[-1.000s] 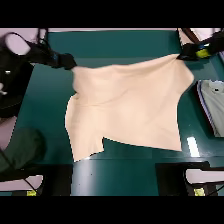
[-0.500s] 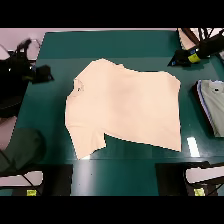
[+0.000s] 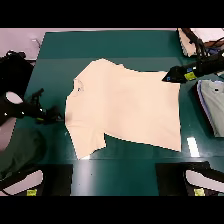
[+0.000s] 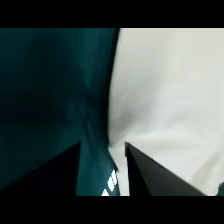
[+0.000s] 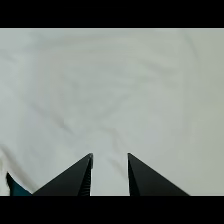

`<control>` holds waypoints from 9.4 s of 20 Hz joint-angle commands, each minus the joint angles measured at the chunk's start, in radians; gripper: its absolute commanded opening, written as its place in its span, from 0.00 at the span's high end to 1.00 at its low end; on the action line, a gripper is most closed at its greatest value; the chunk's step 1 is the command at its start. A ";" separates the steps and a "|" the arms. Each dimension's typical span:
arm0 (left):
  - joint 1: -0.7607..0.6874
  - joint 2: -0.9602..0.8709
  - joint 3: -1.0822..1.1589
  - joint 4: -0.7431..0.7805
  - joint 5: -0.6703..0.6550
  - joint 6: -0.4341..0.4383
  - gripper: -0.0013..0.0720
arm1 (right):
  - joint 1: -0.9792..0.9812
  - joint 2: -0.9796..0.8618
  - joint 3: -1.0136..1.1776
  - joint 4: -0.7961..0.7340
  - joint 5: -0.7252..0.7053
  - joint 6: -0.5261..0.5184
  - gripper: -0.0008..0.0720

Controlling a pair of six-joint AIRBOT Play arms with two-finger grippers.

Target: Fold the shirts.

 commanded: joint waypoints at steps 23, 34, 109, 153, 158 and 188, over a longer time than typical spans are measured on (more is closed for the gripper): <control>-0.118 0.016 0.104 -0.257 0.048 0.148 0.95 | -0.589 0.232 -0.870 -0.232 0.104 -0.001 0.38; -0.118 0.027 0.145 -0.229 0.003 0.145 0.96 | -0.312 0.230 -0.845 -0.180 0.015 -0.002 0.97; -0.117 0.480 -0.303 0.111 -0.306 -0.171 0.34 | -0.020 0.005 -0.041 -0.180 -0.031 0.051 0.46; -0.117 0.768 -0.186 0.013 -0.505 -0.206 0.96 | -0.236 0.522 -0.639 -0.422 0.327 -0.042 0.97; -0.117 0.531 -0.066 0.041 -0.282 -0.113 0.96 | -0.169 0.377 -0.498 -0.416 0.212 -0.008 0.97; -0.521 -0.191 0.463 -0.043 0.276 -0.161 0.95 | -0.386 -0.373 -0.381 0.314 -0.048 -0.280 0.41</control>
